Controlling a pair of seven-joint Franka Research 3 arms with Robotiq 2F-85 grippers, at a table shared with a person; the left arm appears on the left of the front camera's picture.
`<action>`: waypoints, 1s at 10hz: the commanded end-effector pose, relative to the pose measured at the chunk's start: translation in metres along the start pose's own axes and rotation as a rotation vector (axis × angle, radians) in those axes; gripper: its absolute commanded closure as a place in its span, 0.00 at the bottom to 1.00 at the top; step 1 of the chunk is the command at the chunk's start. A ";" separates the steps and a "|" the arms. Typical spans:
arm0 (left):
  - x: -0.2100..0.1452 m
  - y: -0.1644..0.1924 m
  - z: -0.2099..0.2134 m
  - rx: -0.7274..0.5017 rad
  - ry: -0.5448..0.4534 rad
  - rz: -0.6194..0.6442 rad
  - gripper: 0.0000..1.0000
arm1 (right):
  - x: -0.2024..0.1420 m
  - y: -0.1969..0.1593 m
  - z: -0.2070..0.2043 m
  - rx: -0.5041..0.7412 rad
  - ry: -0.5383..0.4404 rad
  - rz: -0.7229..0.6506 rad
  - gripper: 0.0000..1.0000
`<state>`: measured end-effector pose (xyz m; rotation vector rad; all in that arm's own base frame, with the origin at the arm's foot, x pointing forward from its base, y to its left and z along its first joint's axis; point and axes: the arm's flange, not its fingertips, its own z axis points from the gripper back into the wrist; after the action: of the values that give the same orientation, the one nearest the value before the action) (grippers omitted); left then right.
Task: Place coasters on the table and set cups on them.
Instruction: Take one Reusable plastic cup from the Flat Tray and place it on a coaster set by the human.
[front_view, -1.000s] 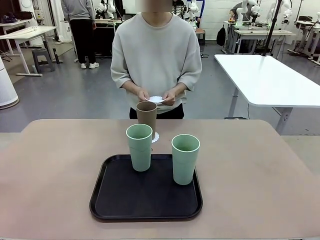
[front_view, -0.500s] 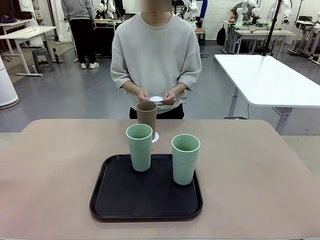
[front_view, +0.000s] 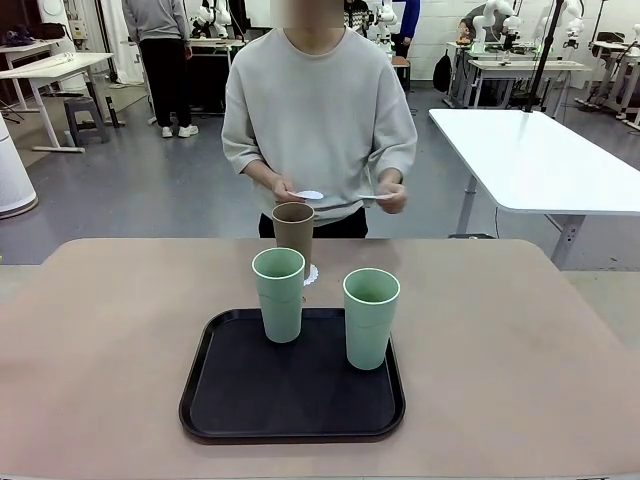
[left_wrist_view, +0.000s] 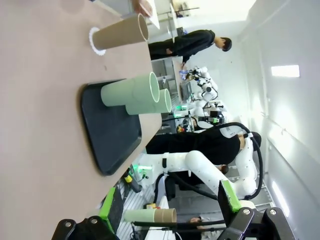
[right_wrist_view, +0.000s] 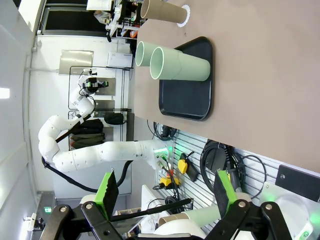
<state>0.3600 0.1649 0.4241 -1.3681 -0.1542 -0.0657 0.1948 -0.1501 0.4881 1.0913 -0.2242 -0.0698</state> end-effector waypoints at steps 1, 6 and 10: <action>0.000 -0.002 0.002 0.002 -0.006 0.004 0.00 | 0.000 0.001 0.000 0.008 0.002 0.006 0.00; 0.000 -0.002 0.002 0.002 -0.006 0.004 0.00 | 0.000 0.001 0.000 0.008 0.002 0.006 0.00; 0.000 -0.002 0.002 0.002 -0.006 0.004 0.00 | 0.000 0.001 0.000 0.008 0.002 0.006 0.00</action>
<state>0.3601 0.1650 0.4239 -1.3682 -0.1538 -0.0654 0.1948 -0.1501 0.4881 1.0913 -0.2242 -0.0698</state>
